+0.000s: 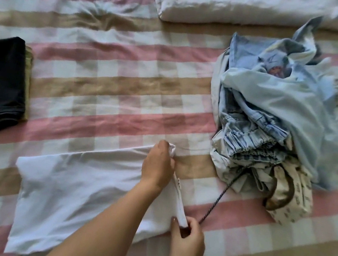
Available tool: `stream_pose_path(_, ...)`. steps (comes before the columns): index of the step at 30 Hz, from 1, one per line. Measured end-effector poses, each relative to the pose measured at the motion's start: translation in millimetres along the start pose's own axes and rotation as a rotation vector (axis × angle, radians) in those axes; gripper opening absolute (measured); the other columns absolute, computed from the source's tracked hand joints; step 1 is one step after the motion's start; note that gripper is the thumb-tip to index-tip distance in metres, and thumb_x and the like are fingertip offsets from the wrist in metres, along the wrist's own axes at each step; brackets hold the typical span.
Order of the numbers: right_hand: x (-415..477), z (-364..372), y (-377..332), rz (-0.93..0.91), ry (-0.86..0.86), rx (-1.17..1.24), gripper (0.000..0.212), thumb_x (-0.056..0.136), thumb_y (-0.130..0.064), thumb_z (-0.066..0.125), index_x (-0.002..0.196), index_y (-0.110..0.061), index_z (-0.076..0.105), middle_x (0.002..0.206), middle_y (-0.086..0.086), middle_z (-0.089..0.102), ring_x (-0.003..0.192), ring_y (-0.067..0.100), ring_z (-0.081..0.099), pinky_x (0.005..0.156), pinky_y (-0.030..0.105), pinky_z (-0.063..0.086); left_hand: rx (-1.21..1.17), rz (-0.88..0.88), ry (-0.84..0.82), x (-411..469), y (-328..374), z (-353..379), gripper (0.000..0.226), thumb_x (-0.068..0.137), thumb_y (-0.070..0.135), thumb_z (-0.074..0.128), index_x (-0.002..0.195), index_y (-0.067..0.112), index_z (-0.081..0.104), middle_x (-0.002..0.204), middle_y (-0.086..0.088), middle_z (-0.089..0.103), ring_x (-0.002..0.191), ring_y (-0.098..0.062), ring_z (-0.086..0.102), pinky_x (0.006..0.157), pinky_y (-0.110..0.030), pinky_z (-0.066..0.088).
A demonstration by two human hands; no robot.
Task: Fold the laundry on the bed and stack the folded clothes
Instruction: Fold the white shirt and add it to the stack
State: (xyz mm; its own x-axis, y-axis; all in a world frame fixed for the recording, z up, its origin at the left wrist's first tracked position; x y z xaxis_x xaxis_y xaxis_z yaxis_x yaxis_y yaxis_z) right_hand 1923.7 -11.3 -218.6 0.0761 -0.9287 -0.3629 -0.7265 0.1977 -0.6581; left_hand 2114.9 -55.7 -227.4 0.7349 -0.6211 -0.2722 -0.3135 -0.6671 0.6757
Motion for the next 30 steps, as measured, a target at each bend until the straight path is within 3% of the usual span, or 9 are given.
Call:
stream_pose_path(4,-42,1,-34,-0.302,0.128,0.094,0.021,0.068,-0.009,0.080,0.067,-0.019,0.062,0.065,-0.001,0.062,0.064,0.011,0.053,0.061,0.013,0.039,-0.466,-0.218,-0.074,-9,-15,-40,0.017,0.087,0.002,0.053,0.103,-0.001,0.059,0.086,-0.010,0.061,0.078,-0.022,0.058,0.070,-0.032,0.047)
stream_pose_path(8,-103,28,-85,-0.800,0.127,0.050,0.017,0.071,-0.025,0.069,0.059,-0.013,0.065,0.065,-0.003,0.062,0.065,0.011,0.053,0.060,0.023,0.043,-0.935,-0.305,-0.133,-30,-54,-111,0.017,0.089,-0.002,0.051,0.097,0.005,0.064,0.076,0.000,0.069,0.062,-0.009,0.064,0.053,-0.018,0.050)
stream_pose_path(14,-174,106,-119,-1.070,-0.043,-0.032,0.018,0.072,-0.022,0.062,0.054,-0.019,0.061,0.058,-0.002,0.055,0.053,0.020,0.052,0.056,0.029,0.043,-1.057,-0.494,0.116,-65,-168,-204,0.020,0.091,-0.001,0.050,0.089,0.011,0.065,0.067,0.002,0.071,0.052,-0.009,0.064,0.047,-0.019,0.051)
stream_pose_path(17,-186,141,-116,-1.097,-0.192,-0.133,0.009,0.067,-0.025,0.063,0.058,-0.023,0.061,0.059,-0.004,0.055,0.055,0.020,0.053,0.060,0.029,0.039,-0.958,-0.606,0.227,-73,-213,-213,0.014,0.089,-0.003,0.051,0.095,0.003,0.062,0.072,-0.004,0.068,0.056,-0.012,0.062,0.048,-0.016,0.048)
stream_pose_path(21,-194,169,-112,-1.156,-0.376,-0.285,0.010,0.064,-0.035,0.069,0.066,-0.026,0.064,0.067,-0.010,0.059,0.066,0.013,0.056,0.070,0.024,0.034,-0.563,-0.564,0.431,-80,-237,-217,0.019,0.089,-0.001,0.052,0.104,0.000,0.063,0.098,-0.013,0.066,0.092,-0.023,0.060,0.075,-0.025,0.047)
stream_pose_path(24,-167,160,-118,-1.055,-0.270,-0.207,0.021,0.081,-0.031,0.052,0.089,-0.024,0.071,0.096,-0.002,0.068,0.095,0.014,0.053,0.079,0.028,0.036,-0.140,-0.151,0.607,-90,-203,-218,0.028,0.088,-0.003,0.044,0.111,-0.004,0.060,0.110,-0.018,0.061,0.105,-0.024,0.054,0.092,-0.028,0.041)
stream_pose_path(26,-140,160,-122,-0.927,-0.229,-0.328,0.038,0.083,-0.026,0.042,0.109,-0.018,0.068,0.120,0.006,0.063,0.118,0.016,0.043,0.091,0.033,0.033,-0.053,0.123,0.390,-90,-181,-189,0.032,0.086,0.001,0.045,0.114,-0.003,0.061,0.118,-0.019,0.061,0.114,-0.027,0.055,0.100,-0.034,0.041)
stream_pose_path(28,-119,171,-119,-0.821,-0.313,-0.555,0.055,0.084,-0.027,0.029,0.134,-0.016,0.048,0.146,0.005,0.039,0.137,0.013,0.017,0.103,0.035,0.020,0.107,0.225,0.147,-90,-177,-156,0.037,0.089,0.012,0.045,0.123,0.005,0.058,0.134,-0.013,0.053,0.127,-0.029,0.046,0.107,-0.042,0.036)
stream_pose_path(30,-107,181,-100,-0.840,-0.358,-0.668,0.062,0.090,-0.036,0.008,0.147,-0.019,-0.007,0.155,-0.006,-0.018,0.136,0.001,-0.025,0.109,0.035,-0.002,0.335,0.197,0.054,-86,-187,-140,0.046,0.093,0.029,0.033,0.135,0.018,0.047,0.145,-0.002,0.038,0.136,-0.023,0.033,0.113,-0.039,0.018)
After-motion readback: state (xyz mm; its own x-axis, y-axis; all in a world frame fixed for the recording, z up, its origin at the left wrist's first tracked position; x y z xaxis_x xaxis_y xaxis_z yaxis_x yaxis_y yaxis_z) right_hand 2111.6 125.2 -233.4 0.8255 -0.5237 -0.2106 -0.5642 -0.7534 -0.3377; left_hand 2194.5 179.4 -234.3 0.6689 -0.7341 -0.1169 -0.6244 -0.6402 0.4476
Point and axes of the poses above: each hand's wrist, its own x-axis towards the middle knuckle, its own z-axis out of the palm, y = z × x, the point moved 5 cm from there along x, towards the middle knuckle
